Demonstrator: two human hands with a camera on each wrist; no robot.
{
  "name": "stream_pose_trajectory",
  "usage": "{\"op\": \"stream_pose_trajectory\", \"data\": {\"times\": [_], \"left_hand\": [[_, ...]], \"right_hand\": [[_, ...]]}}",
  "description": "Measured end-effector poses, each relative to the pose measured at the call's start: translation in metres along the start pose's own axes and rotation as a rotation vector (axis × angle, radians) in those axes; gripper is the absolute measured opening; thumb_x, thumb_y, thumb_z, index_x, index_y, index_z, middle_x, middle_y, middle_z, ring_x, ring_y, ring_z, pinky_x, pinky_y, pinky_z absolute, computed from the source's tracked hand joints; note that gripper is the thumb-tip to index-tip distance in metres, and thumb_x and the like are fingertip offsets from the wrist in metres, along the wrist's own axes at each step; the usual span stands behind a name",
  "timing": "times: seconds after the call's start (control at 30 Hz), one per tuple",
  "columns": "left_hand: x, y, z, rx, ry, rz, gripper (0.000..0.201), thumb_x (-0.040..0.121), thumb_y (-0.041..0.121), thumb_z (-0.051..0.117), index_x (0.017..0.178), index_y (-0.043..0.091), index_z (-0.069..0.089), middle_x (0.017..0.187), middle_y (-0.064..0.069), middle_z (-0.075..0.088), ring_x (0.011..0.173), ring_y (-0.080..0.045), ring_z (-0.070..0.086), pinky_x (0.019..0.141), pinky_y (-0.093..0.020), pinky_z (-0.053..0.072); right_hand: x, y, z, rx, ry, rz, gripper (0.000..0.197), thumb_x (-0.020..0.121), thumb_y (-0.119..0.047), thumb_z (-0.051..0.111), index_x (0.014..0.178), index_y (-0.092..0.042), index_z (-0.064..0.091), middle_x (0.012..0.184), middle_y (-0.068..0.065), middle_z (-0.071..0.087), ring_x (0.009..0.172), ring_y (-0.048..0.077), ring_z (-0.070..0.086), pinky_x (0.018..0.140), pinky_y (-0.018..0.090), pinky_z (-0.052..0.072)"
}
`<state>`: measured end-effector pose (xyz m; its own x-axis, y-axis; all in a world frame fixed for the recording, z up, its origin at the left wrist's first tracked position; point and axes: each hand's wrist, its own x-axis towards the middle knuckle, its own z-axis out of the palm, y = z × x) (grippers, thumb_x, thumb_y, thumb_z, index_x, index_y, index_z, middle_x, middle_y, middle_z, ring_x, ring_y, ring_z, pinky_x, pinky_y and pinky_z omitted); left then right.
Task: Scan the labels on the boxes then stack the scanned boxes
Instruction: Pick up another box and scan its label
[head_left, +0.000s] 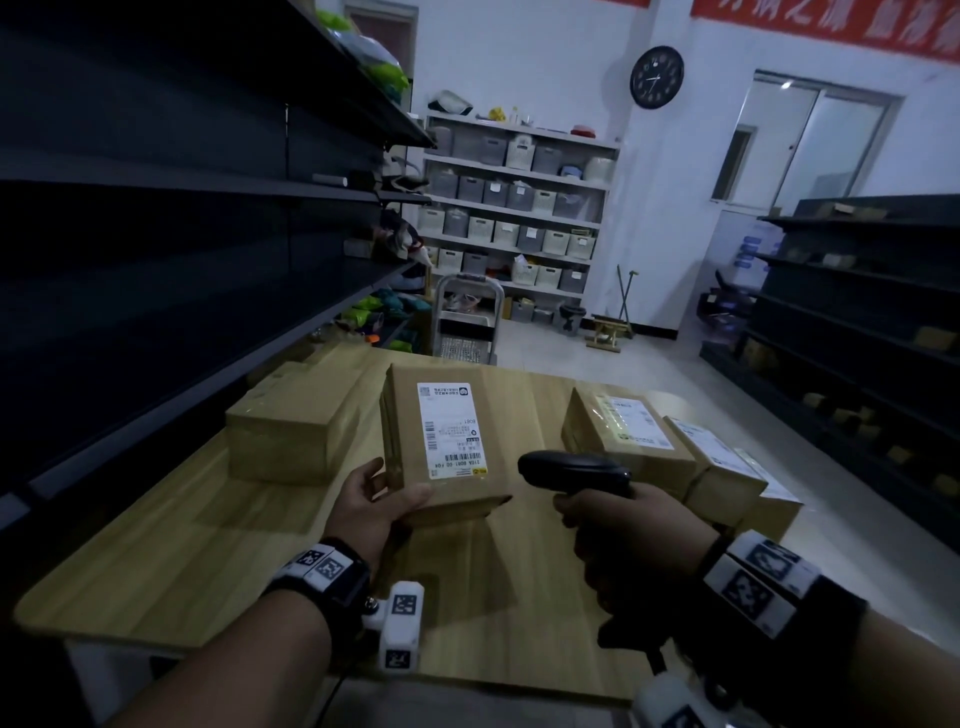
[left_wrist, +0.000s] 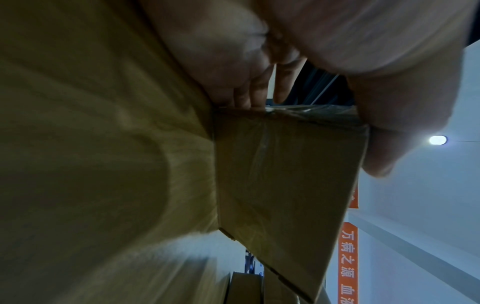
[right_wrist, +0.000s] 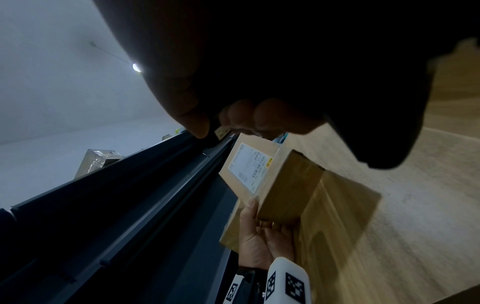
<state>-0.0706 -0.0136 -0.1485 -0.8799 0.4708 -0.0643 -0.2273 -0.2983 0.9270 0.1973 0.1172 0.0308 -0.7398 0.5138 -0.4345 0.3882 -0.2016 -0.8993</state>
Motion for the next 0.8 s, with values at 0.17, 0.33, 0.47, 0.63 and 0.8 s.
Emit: {"op": "stream_pose_trajectory", "data": {"times": [0.17,0.33,0.47,0.63,0.8], "left_hand": [[-0.0031,0.0027,0.0020,0.017,-0.035,0.019,0.155,0.011,0.056,0.111,0.152,0.029,0.051,0.134,0.005,0.074,0.121,-0.029,0.074,0.105,-0.060,0.061],[0.0007,0.0018,-0.0030,0.064,-0.039,0.015,0.158,0.024,0.059,0.112,0.162,0.021,0.045,0.139,0.001,0.076,0.125,-0.027,0.075,0.108,-0.059,0.060],[0.0020,0.0005,-0.0027,0.048,-0.031,0.017,0.157,0.020,0.059,0.111,0.158,0.020,0.048,0.138,-0.001,0.076,0.124,-0.028,0.075,0.107,-0.058,0.061],[0.0007,0.0009,-0.0037,0.063,-0.033,0.007,0.146,0.031,0.053,0.113,0.158,0.023,0.048,0.137,-0.002,0.077,0.122,-0.029,0.076,0.105,-0.059,0.062],[0.0009,0.0016,-0.0033,0.061,-0.032,-0.004,0.151,0.026,0.053,0.113,0.159,0.028,0.046,0.141,-0.003,0.074,0.124,-0.032,0.074,0.105,-0.061,0.061]], "right_hand": [[-0.0013,0.0013,0.0021,0.021,0.009,-0.043,0.021,0.094,-0.017,0.075,0.108,-0.011,0.061,0.064,0.010,0.039,0.051,0.021,0.035,0.055,0.032,0.029],[-0.0062,0.0019,0.0017,-0.011,0.001,-0.051,0.025,0.093,-0.017,0.076,0.111,-0.004,0.064,0.060,0.010,0.049,0.048,0.023,0.044,0.053,0.031,0.038],[-0.0063,0.0031,0.0026,0.001,0.003,-0.040,0.028,0.094,-0.015,0.075,0.117,-0.002,0.065,0.059,0.010,0.047,0.046,0.023,0.043,0.052,0.030,0.036],[-0.0062,0.0009,0.0004,-0.019,0.002,-0.044,0.029,0.093,-0.017,0.076,0.115,-0.001,0.066,0.060,0.009,0.051,0.047,0.023,0.047,0.054,0.031,0.040],[-0.0038,-0.0002,-0.0039,-0.012,0.014,-0.054,0.047,0.093,-0.018,0.075,0.133,0.002,0.061,0.063,0.009,0.051,0.048,0.022,0.046,0.053,0.031,0.039]]}}
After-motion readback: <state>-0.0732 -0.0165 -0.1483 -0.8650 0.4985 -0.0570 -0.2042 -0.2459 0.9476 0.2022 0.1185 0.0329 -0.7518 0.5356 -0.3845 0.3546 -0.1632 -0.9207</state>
